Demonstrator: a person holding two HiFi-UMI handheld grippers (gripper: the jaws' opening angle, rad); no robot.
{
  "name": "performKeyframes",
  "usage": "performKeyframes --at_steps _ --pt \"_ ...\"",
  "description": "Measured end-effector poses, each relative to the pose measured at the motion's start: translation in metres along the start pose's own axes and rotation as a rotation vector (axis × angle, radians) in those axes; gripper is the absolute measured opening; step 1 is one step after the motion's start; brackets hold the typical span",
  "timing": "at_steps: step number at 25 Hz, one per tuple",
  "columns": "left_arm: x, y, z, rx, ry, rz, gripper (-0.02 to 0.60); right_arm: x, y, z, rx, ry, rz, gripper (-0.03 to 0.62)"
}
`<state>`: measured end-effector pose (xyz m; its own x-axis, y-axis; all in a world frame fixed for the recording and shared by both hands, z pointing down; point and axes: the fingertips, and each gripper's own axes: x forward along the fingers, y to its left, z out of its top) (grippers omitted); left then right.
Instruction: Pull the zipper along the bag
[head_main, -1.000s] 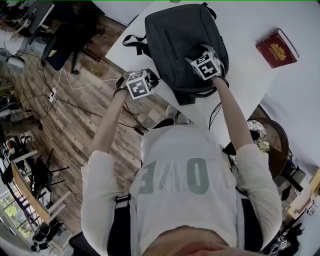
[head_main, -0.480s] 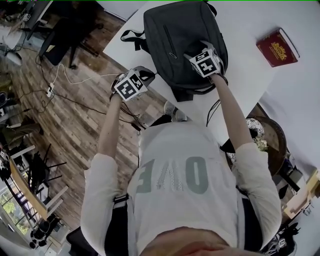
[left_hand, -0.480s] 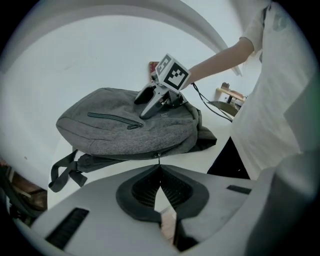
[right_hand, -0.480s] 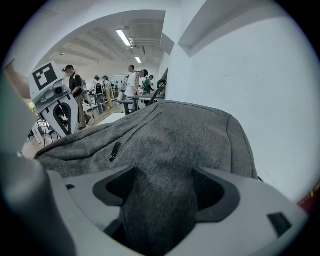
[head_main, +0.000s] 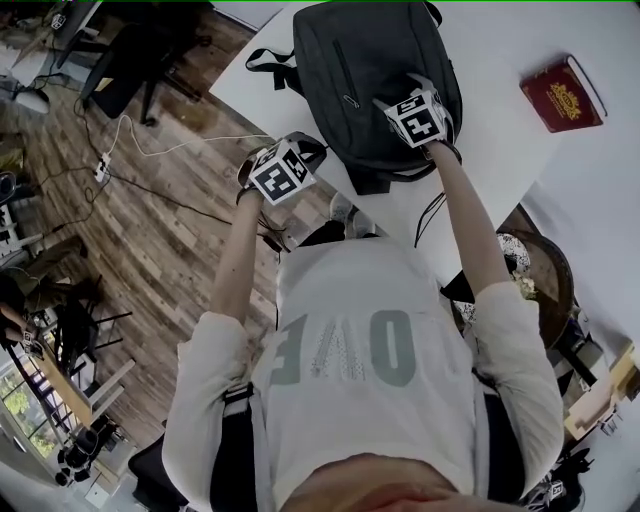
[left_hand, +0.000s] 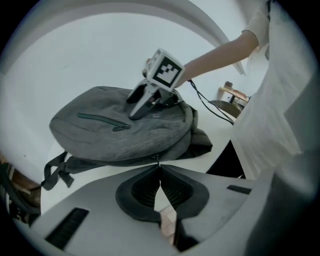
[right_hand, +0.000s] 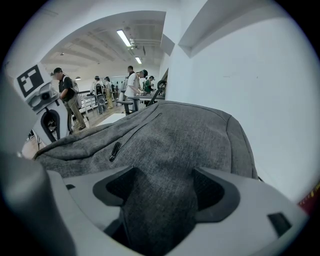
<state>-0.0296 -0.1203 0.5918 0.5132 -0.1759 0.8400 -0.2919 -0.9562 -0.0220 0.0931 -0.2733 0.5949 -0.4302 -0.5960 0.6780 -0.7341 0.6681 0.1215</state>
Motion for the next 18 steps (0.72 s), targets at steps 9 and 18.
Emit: performKeyframes --at_steps 9,18 --pt "0.011 -0.062 0.037 -0.017 -0.084 -0.131 0.028 -0.002 0.002 0.001 -0.006 0.011 -0.007 0.365" --pt "0.037 -0.101 0.076 0.04 -0.095 -0.159 0.028 -0.003 0.003 0.001 -0.03 0.003 -0.002 0.365"
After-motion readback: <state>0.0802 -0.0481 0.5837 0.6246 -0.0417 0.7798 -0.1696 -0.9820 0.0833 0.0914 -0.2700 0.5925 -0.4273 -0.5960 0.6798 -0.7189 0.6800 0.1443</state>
